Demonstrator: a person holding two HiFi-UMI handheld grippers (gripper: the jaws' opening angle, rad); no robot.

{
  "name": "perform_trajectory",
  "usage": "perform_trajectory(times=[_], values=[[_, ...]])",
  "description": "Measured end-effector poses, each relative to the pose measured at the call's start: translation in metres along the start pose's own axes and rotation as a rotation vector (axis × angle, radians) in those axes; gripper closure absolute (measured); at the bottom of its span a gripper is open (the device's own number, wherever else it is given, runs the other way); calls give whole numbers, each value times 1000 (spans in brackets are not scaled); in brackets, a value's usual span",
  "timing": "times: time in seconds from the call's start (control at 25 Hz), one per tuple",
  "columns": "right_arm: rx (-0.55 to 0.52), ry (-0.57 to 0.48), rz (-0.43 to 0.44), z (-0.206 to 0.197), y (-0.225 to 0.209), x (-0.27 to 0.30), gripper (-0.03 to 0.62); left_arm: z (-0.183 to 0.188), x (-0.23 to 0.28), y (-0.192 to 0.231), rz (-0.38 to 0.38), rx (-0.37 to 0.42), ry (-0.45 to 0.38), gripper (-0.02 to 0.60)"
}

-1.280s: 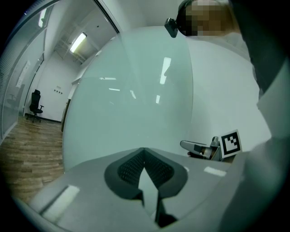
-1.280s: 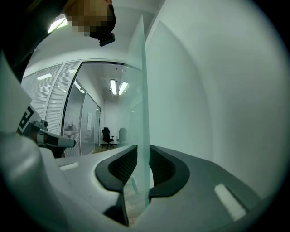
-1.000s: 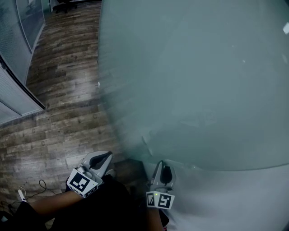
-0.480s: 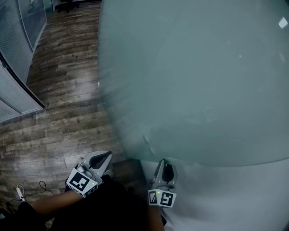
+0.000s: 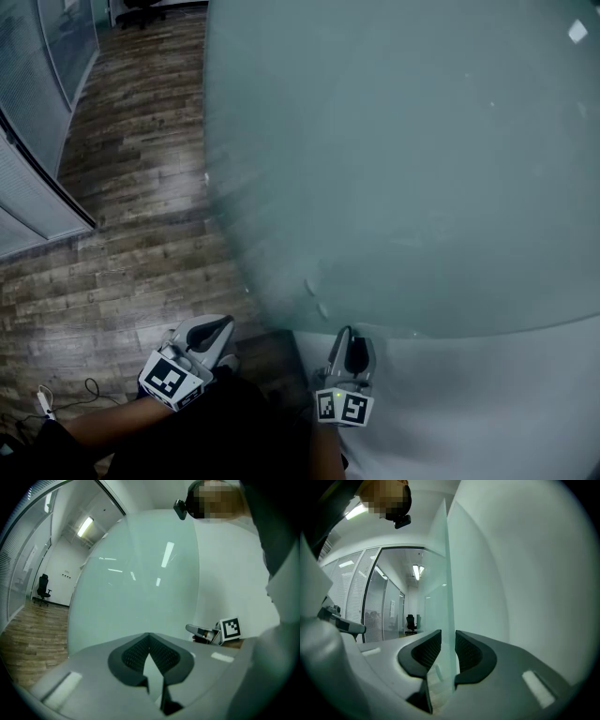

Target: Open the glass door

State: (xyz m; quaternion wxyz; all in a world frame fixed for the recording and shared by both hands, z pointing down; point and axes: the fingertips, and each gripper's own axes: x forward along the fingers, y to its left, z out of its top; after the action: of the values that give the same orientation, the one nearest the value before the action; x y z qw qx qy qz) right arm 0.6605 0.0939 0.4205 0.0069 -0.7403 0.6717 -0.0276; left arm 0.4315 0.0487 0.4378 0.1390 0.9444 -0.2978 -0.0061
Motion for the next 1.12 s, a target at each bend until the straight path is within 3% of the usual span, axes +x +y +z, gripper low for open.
perform_trajectory(times=[1.12], values=[[-26, 15, 55, -1, 1, 3, 494, 2, 1, -5, -3, -2, -21, 581]])
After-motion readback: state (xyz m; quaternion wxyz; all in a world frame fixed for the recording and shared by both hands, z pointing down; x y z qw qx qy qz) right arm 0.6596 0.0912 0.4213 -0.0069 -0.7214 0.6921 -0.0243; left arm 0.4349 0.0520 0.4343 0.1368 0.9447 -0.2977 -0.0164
